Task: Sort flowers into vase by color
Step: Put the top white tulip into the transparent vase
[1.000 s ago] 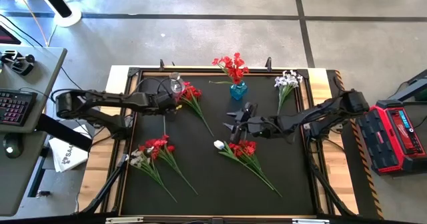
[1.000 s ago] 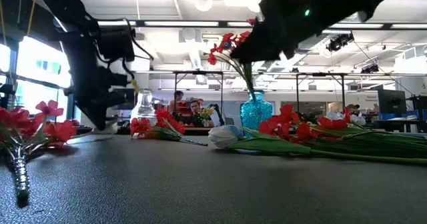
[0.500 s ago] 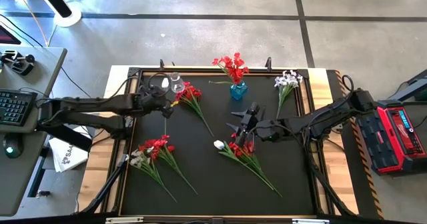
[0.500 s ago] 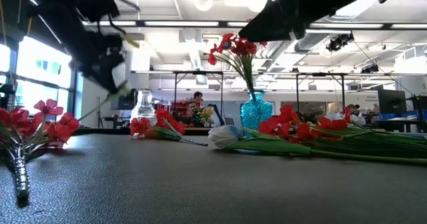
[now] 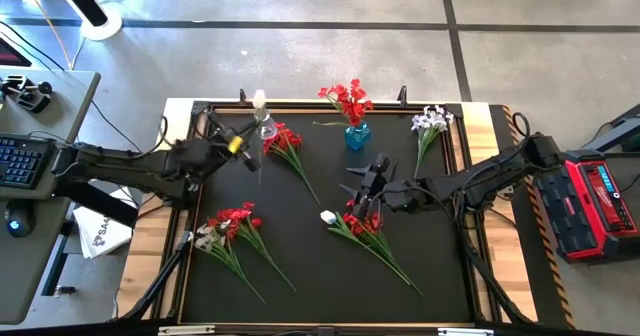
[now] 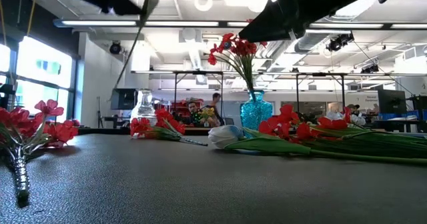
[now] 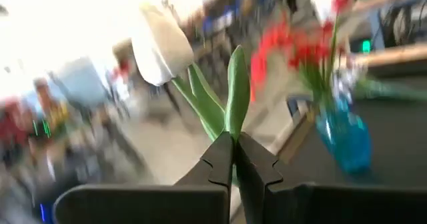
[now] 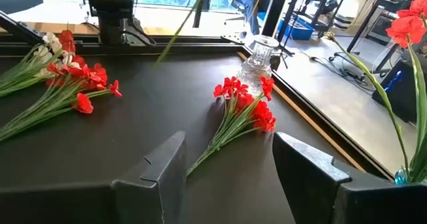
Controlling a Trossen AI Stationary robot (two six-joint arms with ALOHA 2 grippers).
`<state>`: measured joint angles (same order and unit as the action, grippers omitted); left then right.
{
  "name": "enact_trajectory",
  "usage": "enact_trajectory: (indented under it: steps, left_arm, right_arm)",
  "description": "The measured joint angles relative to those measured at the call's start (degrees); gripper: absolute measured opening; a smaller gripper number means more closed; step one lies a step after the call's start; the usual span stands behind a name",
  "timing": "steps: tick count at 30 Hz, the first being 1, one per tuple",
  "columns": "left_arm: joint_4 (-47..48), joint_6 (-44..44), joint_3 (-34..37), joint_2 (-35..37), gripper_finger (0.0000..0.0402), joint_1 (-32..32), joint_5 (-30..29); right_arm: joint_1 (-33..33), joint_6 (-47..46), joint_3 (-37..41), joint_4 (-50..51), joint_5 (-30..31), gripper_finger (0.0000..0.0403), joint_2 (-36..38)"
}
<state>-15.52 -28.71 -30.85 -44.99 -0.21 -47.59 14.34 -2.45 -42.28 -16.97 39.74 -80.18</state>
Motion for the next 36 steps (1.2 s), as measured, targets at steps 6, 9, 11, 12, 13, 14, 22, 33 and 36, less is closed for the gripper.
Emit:
enact_trajectory:
  steps: [6, 9, 11, 12, 13, 14, 22, 33, 36]
  left_arm:
    - [-14.5, -18.1, 0.0, 0.0, 0.0, 6.7, 12.4]
    - [-18.6, -21.5, 0.0, -0.7, 0.0, 13.4, 20.7]
    - [-21.0, -22.2, 0.1, -1.6, 0.0, 18.7, 27.3]
    - [-22.1, -22.4, 0.1, -2.2, 0.0, 21.3, 30.4]
    - [-22.9, -22.4, 0.1, -3.0, 0.0, 24.0, 33.5]
    - [-24.1, -22.4, 0.1, -4.0, 0.0, 26.4, 36.0]
    - [-35.7, -21.0, 0.1, -11.9, 0.0, 39.1, 41.9]
    - [-36.4, -17.7, 0.1, -17.6, 0.0, 42.9, 42.1]
    - [-36.7, -17.8, 0.1, -16.5, 0.0, 42.5, 42.0]
  right_arm:
    - [0.8, 0.0, 0.0, -0.1, 0.5, 0.0195, 0.0]
    - [0.8, 0.0, 0.0, -0.6, 0.6, 0.0195, 0.0]
    - [0.8, 0.0, 0.0, -1.1, 0.6, 0.0195, 0.0]
    - [0.8, 0.0, 0.0, -1.1, 0.6, 0.0195, 0.0]
    - [0.8, 0.0, 0.0, -1.3, 0.6, 0.0195, 0.0]
    - [0.8, 0.0, 0.0, -1.3, 0.6, 0.0195, 0.0]
    - [0.8, -0.1, 0.0, -1.3, 0.6, 0.0195, 0.0]
    - [0.8, -0.5, 0.0, -1.3, 0.6, 0.0195, 0.0]
    - [0.8, -0.4, 0.0, -1.3, 0.6, 0.0195, 0.0]
